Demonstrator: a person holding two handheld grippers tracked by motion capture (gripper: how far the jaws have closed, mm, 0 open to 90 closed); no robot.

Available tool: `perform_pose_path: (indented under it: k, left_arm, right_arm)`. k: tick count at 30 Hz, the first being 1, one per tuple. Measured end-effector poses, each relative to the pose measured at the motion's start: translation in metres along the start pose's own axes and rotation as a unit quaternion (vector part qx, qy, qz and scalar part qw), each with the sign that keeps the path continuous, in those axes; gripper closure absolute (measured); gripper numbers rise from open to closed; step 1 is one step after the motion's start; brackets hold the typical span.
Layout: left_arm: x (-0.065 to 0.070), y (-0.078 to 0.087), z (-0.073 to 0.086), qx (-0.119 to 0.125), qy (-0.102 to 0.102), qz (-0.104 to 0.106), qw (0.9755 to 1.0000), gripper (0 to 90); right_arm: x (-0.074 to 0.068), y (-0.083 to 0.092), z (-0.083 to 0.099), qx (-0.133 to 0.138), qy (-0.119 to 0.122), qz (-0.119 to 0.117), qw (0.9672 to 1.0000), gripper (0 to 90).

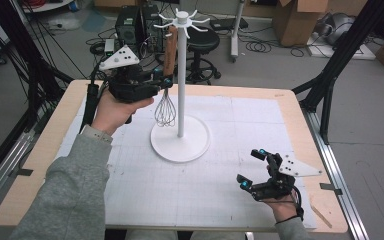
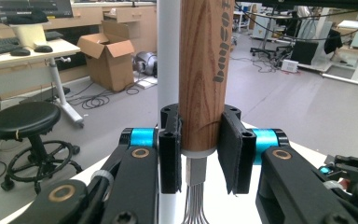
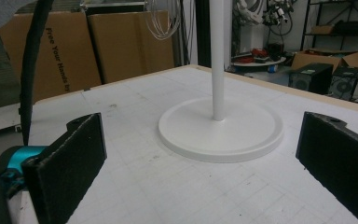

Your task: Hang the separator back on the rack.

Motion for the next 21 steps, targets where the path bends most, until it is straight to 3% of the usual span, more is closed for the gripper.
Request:
perform_pose_path:
  k: [6,17,21]
  left_arm:
    - [-0.001,-0.001,0.002,-0.003,-0.006,-0.008,0.9999,69.0]
    - [-0.003,0.016,0.009,0.019,-0.023,-0.002,0.9995,44.5]
    - [-0.003,0.028,0.021,0.028,-0.04,0.008,0.9988,32.7]
  right_arm:
    - [-0.001,0.0,0.0,-0.001,-0.002,0.001,1.0,0.7]
    - [-0.001,0.002,0.0,-0.001,-0.001,0.002,1.0,0.7]
    - [-0.001,0.002,0.001,-0.002,0.0,0.001,1.0,0.7]
Point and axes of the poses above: each handheld gripper's, and its own axes: y roughly backward along the jaws, z roughly out of its underside, x roughly to its right, the point moved 10 cm from there along -y, roughly forward along the jaws, and after that the axes turned 4 degrees about -y, right-handed, at the moved point
